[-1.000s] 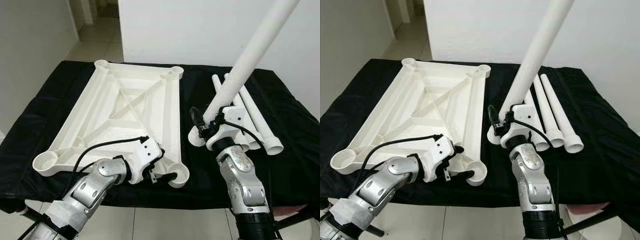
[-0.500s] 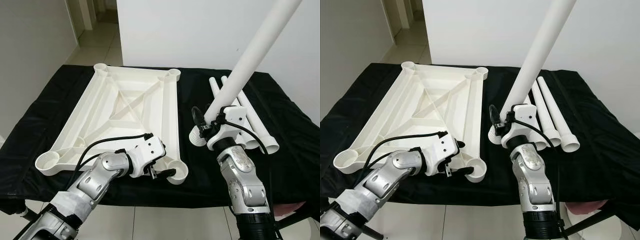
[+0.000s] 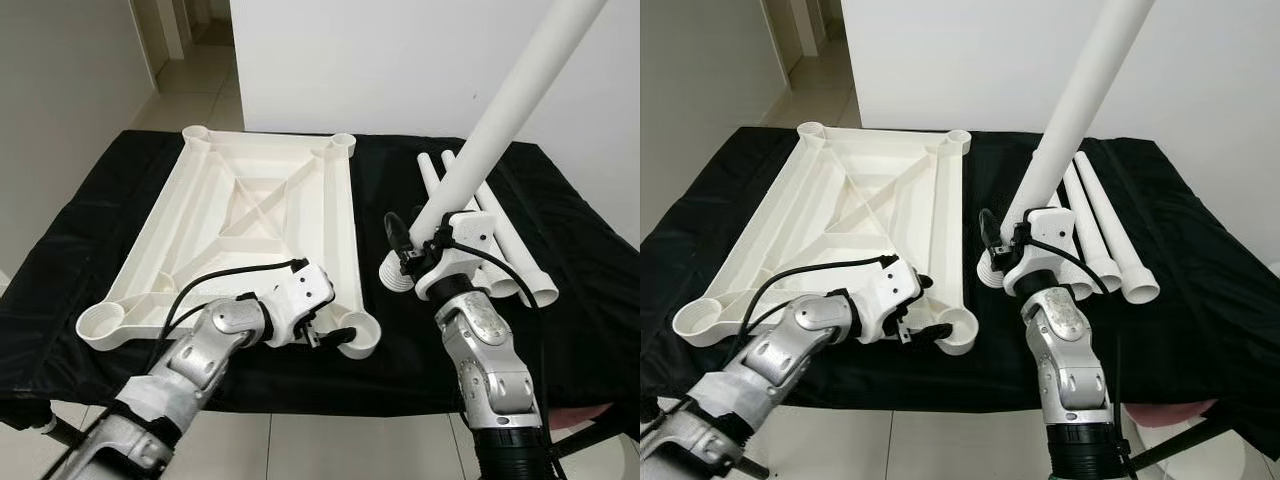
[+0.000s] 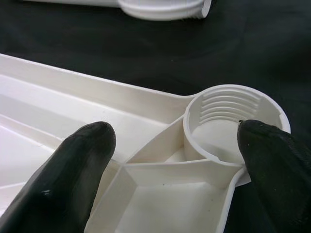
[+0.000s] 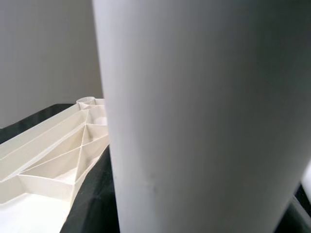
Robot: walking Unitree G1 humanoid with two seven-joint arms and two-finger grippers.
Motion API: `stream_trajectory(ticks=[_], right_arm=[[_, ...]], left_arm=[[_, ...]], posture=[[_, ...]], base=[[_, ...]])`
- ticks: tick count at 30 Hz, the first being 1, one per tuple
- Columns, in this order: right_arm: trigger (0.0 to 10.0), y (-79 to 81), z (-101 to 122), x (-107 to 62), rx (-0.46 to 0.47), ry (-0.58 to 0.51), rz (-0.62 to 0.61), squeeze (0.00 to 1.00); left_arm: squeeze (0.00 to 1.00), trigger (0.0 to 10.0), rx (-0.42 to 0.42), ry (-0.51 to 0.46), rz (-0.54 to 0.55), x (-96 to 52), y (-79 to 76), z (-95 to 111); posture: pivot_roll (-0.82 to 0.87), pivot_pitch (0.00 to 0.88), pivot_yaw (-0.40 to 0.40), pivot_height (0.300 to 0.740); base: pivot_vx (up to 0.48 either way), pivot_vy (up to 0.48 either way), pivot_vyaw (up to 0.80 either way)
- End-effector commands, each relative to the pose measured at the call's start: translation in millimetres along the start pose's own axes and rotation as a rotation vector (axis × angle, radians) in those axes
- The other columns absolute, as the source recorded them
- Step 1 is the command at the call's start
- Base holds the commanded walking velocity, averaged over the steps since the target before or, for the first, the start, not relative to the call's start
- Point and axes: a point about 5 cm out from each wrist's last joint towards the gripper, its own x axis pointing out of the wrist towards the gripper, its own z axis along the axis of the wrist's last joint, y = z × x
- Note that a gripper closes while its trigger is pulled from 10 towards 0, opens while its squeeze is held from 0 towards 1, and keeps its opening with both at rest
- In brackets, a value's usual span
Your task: Building children table
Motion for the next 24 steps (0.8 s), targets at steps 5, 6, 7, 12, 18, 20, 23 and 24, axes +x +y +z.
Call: stream_trajectory(ticks=[5,6,7,12,18,20,23,24], right_arm=[[10.0,5.3,0,-2.2,-0.007,0.006,0.026,0.00],[10.0,6.1,-1,-2.3,-0.010,0.009,0.030,0.00],[10.0,7.3,-2,-2.6,-0.011,0.013,0.036,0.00],[10.0,12.1,-8,-5.4,-0.018,0.048,0.070,0.00],[10.0,18.1,-17,-10.5,-0.037,0.091,0.113,0.00],[10.0,18.3,-18,-11.4,-0.036,0.097,0.116,0.00],[10.0,18.6,-19,-12.7,-0.035,0.103,0.118,0.00],[10.0,19.4,-19,-15.3,-0.032,0.111,0.122,0.00]], left_arm=[[0.00,10.0,-0.054,0.027,0.093,21.6,-12.5,-5],[0.00,10.0,-0.062,0.018,0.093,23.9,-13.9,-3],[0.00,10.0,-0.074,0.007,0.090,25.5,-15.4,-1],[0.00,10.0,-0.125,-0.090,0.082,19.4,-9.4,14],[0.00,10.0,-0.226,-0.240,0.065,-10.9,11.0,36],[0.00,10.0,-0.232,-0.250,0.059,-15.4,12.1,37],[0.00,10.0,-0.226,-0.252,0.058,-20.8,12.4,37],[0.00,10.0,-0.247,-0.263,0.043,-25.5,9.7,35]], posture=[[0.00,0.070,0.023,0.740],[0.00,0.070,0.023,0.740],[0.00,0.073,0.022,0.740],[0.01,0.074,0.022,0.740],[0.04,0.082,0.015,0.740],[0.04,0.082,0.015,0.740],[0.04,0.082,0.015,0.740],[0.05,0.083,0.005,0.740]], base=[[0.000,0.000,0.00],[0.000,0.000,0.00],[0.000,0.000,0.00],[0.000,0.000,0.00],[0.000,0.000,0.00],[0.000,0.000,0.00],[0.000,0.000,0.00],[0.000,0.000,0.00]])
